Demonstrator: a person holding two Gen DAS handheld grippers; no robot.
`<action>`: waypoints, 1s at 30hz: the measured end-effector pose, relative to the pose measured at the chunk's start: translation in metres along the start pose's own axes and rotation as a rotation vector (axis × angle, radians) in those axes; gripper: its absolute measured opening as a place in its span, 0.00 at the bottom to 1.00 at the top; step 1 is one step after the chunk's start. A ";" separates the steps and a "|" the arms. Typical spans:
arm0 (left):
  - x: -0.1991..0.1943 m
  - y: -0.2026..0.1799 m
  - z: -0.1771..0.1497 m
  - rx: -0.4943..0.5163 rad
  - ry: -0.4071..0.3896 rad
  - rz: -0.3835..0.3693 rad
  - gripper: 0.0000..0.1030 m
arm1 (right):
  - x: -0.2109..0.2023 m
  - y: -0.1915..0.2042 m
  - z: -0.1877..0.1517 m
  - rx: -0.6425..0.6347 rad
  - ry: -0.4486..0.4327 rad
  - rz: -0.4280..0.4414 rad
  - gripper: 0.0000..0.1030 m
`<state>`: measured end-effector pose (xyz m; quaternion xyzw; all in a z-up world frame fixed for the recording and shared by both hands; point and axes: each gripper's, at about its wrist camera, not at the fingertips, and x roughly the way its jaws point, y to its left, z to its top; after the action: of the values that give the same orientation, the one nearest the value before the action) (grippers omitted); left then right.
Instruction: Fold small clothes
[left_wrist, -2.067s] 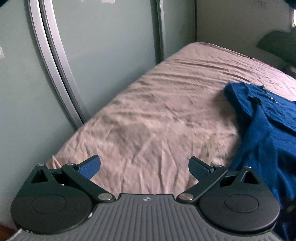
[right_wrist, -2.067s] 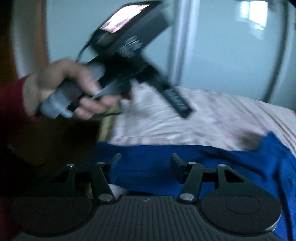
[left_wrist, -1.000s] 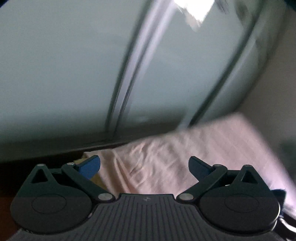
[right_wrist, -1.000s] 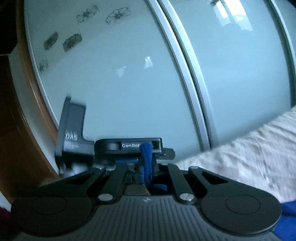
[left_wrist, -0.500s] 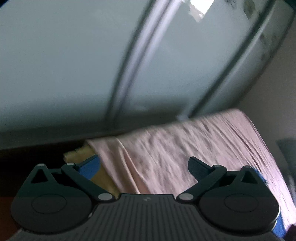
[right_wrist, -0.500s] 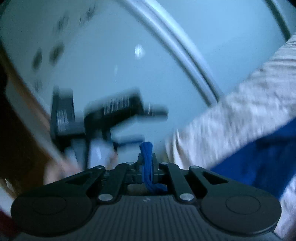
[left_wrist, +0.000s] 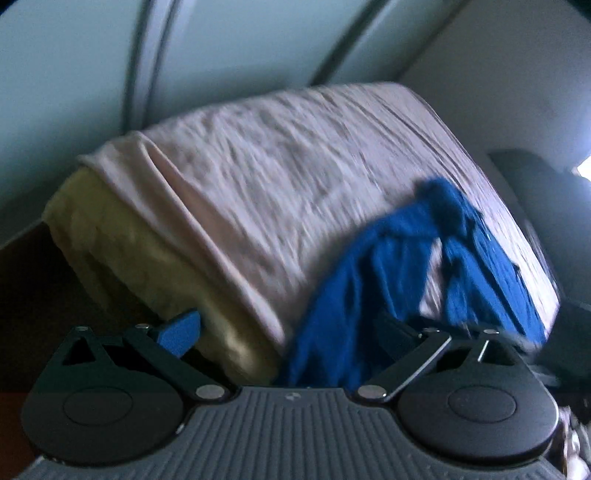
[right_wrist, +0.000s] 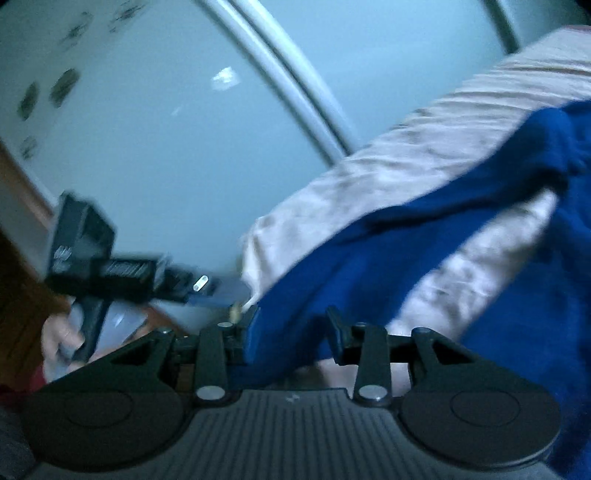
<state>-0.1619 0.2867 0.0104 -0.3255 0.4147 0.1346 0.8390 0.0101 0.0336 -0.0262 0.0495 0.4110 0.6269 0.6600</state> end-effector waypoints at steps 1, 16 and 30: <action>-0.002 0.000 -0.003 0.012 -0.003 -0.007 0.91 | 0.001 -0.002 -0.001 0.002 0.001 -0.014 0.36; -0.008 -0.037 -0.026 0.436 0.024 0.024 0.08 | 0.006 -0.002 -0.009 -0.004 -0.007 -0.043 0.52; -0.046 -0.060 -0.014 0.810 -0.277 0.417 0.07 | -0.016 -0.014 -0.007 0.035 -0.064 -0.098 0.56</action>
<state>-0.1691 0.2345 0.0660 0.1389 0.3744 0.1697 0.9010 0.0190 0.0140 -0.0315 0.0608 0.4023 0.5847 0.7019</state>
